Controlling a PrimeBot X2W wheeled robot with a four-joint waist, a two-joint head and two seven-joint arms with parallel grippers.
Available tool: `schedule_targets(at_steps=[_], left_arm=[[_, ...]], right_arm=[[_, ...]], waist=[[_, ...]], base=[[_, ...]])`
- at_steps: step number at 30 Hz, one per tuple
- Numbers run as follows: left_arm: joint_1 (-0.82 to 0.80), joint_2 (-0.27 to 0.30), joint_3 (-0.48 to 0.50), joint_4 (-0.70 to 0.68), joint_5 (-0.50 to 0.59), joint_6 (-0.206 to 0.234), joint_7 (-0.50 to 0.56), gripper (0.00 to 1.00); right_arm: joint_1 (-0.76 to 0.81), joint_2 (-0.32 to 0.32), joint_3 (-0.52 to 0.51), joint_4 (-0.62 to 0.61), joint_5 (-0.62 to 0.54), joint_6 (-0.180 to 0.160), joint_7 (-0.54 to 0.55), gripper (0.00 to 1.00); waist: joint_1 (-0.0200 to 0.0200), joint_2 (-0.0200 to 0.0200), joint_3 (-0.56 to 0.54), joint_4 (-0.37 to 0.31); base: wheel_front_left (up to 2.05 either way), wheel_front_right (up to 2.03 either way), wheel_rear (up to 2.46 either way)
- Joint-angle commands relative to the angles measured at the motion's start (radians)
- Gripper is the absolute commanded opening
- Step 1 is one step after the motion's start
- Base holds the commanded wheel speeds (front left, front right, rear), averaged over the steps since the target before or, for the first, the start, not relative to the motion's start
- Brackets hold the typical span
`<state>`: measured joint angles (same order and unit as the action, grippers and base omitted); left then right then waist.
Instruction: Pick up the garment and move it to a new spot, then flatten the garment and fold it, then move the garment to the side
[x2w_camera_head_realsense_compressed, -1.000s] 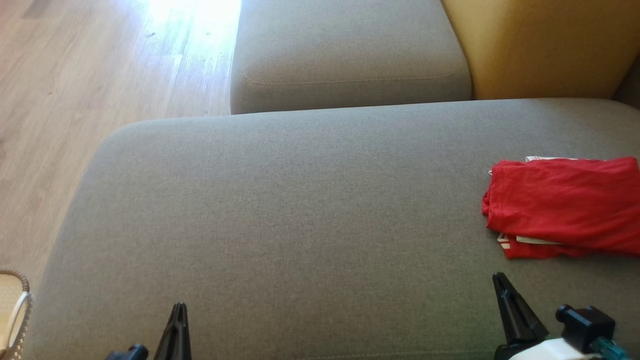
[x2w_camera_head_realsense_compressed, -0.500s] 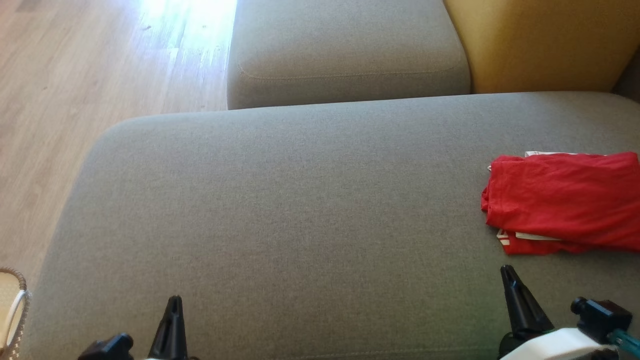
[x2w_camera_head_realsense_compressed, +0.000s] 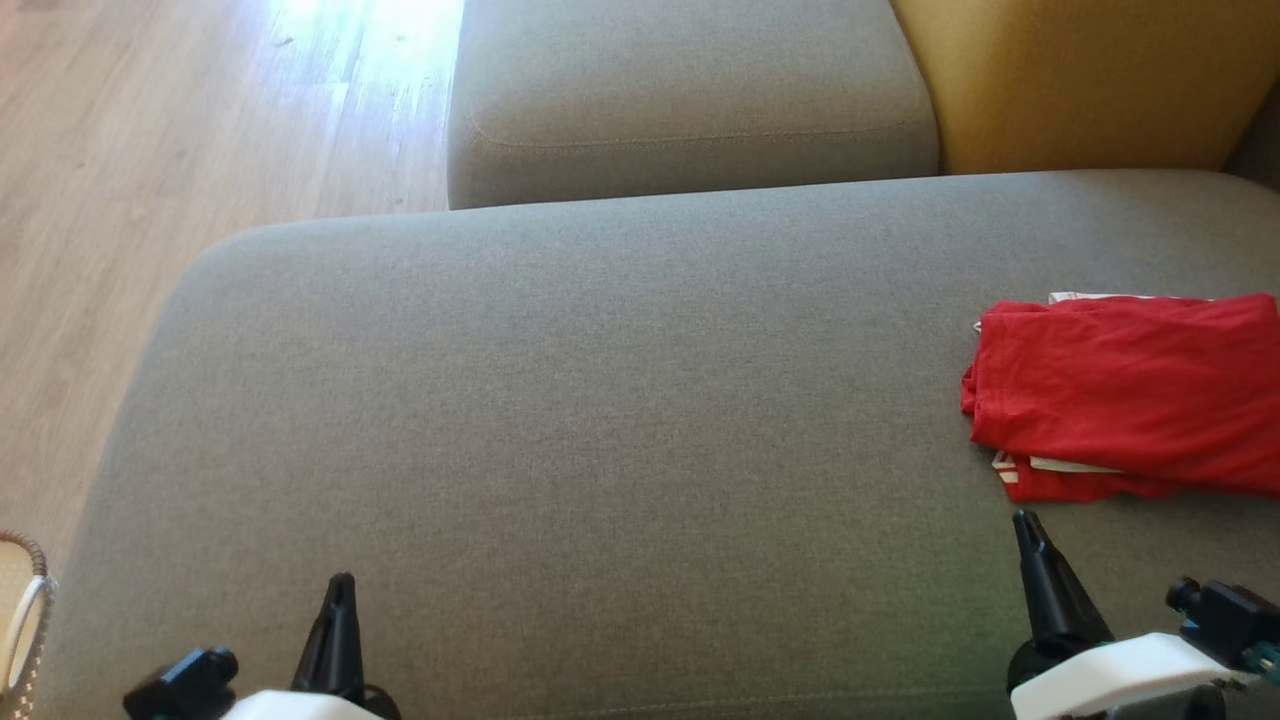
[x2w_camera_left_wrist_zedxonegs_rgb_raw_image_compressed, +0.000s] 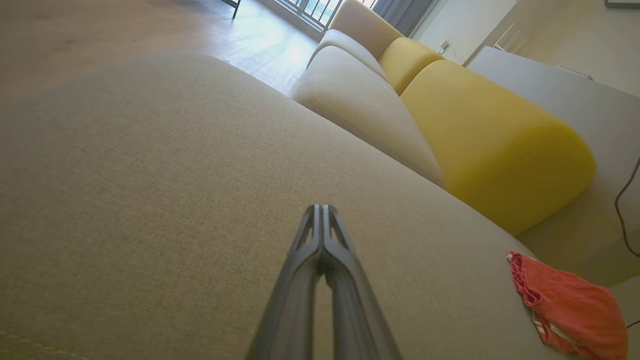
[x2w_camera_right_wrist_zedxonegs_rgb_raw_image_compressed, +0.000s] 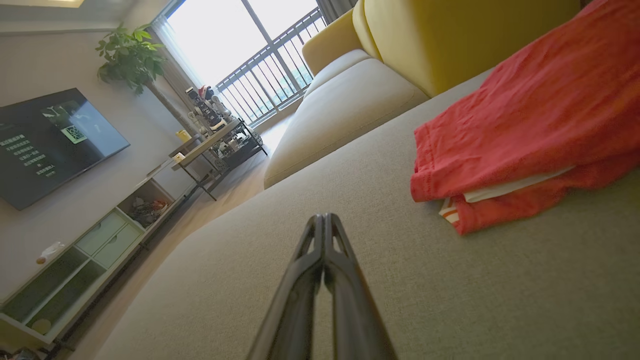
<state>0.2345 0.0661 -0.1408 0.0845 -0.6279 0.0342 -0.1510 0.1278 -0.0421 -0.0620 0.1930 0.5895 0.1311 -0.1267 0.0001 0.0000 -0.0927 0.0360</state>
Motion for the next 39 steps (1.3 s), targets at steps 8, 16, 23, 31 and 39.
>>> schedule_targets(at_steps=[8, 16, 23, 31, 39], left_arm=[[-0.081, 0.016, 0.04, -0.01, -0.116, -0.02, 0.022, 0.0], [-0.109, 0.017, 0.057, 0.008, -0.215, -0.036, 0.043, 0.0], [-0.13, 0.018, 0.07, 0.021, -0.289, -0.048, 0.059, 0.0], [-0.158, 0.018, 0.088, 0.04, -0.388, -0.063, 0.081, 0.0], [-0.189, 0.018, 0.109, 0.06, -0.498, -0.081, 0.107, 0.0]], right_arm=[[-0.074, -0.004, -0.005, -0.021, 0.117, 0.0, 0.026, 0.0], [-0.091, -0.005, -0.01, -0.013, 0.215, 0.0, 0.049, 0.0], [-0.104, -0.005, -0.014, -0.007, 0.288, 0.0, 0.067, 0.0], [-0.122, -0.005, -0.019, 0.001, 0.386, 0.0, 0.09, 0.0], [-0.142, -0.006, -0.025, 0.01, 0.496, 0.0, 0.116, 0.0]], waist=[[-0.0001, 0.0, 0.01, -0.004], [-0.0001, 0.0, 0.019, -0.007], [-0.0001, 0.0, 0.026, -0.01], [-0.0001, 0.0, 0.035, -0.013], [-0.0001, 0.0, 0.046, -0.017]], base=[[0.0, 0.0, 0.0], [0.0, 0.0, 0.0], [0.0, 0.0, 0.0], [0.0, 0.0, 0.0], [0.0, 0.0, 0.0]])
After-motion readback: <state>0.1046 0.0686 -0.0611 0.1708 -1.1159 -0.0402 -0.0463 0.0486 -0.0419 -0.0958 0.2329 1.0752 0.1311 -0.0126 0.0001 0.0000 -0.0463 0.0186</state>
